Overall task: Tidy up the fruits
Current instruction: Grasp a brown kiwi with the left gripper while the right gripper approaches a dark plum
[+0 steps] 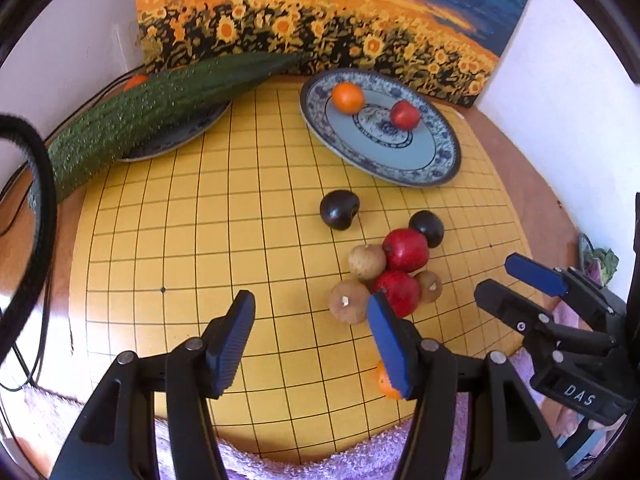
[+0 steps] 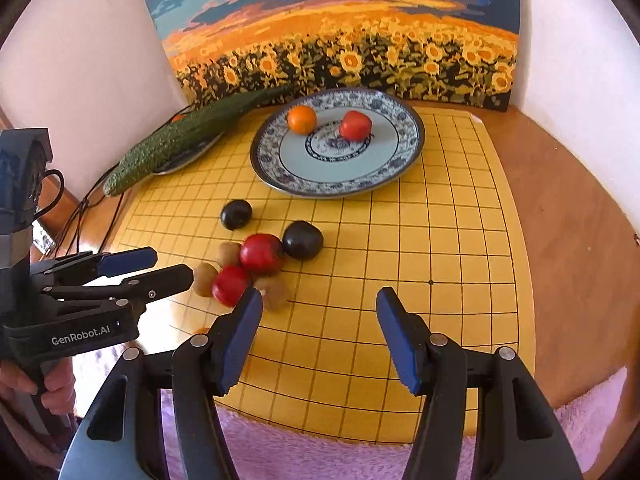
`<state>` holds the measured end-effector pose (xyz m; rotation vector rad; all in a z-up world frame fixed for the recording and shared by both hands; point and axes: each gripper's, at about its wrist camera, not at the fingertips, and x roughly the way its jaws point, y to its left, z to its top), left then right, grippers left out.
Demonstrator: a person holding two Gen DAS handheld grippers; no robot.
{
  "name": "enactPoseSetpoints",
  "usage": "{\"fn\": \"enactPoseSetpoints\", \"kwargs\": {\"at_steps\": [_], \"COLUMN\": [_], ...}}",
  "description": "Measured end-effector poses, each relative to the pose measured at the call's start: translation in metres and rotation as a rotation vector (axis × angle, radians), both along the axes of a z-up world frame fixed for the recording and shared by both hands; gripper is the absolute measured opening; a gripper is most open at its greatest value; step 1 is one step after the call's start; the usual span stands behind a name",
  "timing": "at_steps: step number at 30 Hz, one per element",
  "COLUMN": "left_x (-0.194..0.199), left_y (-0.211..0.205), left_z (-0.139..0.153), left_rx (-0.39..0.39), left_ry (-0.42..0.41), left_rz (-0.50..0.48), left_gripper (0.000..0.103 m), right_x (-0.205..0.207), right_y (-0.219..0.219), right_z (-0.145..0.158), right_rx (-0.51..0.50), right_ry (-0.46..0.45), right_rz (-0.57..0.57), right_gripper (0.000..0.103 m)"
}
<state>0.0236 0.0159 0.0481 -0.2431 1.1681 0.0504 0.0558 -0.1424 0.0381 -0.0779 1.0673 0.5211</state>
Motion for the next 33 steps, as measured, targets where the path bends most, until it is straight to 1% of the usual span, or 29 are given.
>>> {"fn": "enactPoseSetpoints", "kwargs": {"at_steps": [7, 11, 14, 16, 18, 21, 25, 28, 29, 31, 33], "left_x": [0.002, 0.002, 0.003, 0.005, 0.007, 0.008, 0.010, 0.009, 0.009, 0.010, 0.011], "left_y": [-0.006, -0.007, -0.005, -0.006, -0.007, -0.008, -0.005, -0.003, -0.003, -0.004, -0.003], "left_z": [-0.007, -0.010, -0.010, -0.010, -0.010, -0.010, -0.012, -0.016, -0.019, -0.019, -0.019], "left_rx": [-0.002, -0.006, -0.035, -0.052, -0.059, -0.058, -0.079, -0.117, -0.131, -0.133, -0.137], "left_ry": [0.009, 0.008, -0.001, -0.005, -0.006, -0.003, 0.002, 0.016, 0.025, 0.023, 0.024], "left_rz": [0.038, 0.072, 0.094, 0.102, 0.107, 0.110, 0.111, 0.101, 0.099, 0.091, 0.077], "left_gripper": [0.062, 0.061, 0.055, 0.047, 0.043, 0.043, 0.042, 0.032, 0.031, 0.027, 0.027], "right_x": [0.011, 0.016, 0.018, 0.018, 0.018, 0.018, 0.019, 0.020, 0.019, 0.018, 0.017], "right_y": [-0.004, -0.004, -0.005, -0.006, -0.007, -0.008, -0.008, -0.005, -0.004, -0.003, -0.002], "right_z": [-0.008, -0.008, -0.008, -0.008, -0.010, -0.011, -0.012, -0.013, -0.013, -0.013, -0.012], "right_rx": [0.008, 0.016, 0.024, 0.027, 0.034, 0.045, 0.053, 0.048, 0.047, 0.045, 0.045], "right_ry": [0.019, 0.010, 0.003, 0.005, 0.011, 0.026, 0.029, 0.031, 0.032, 0.030, 0.027], "right_rz": [0.046, 0.074, 0.088, 0.092, 0.097, 0.101, 0.094, 0.094, 0.094, 0.094, 0.088], "right_gripper": [0.061, 0.061, 0.061, 0.061, 0.061, 0.061, 0.061, 0.061, 0.061, 0.061, 0.061]}}
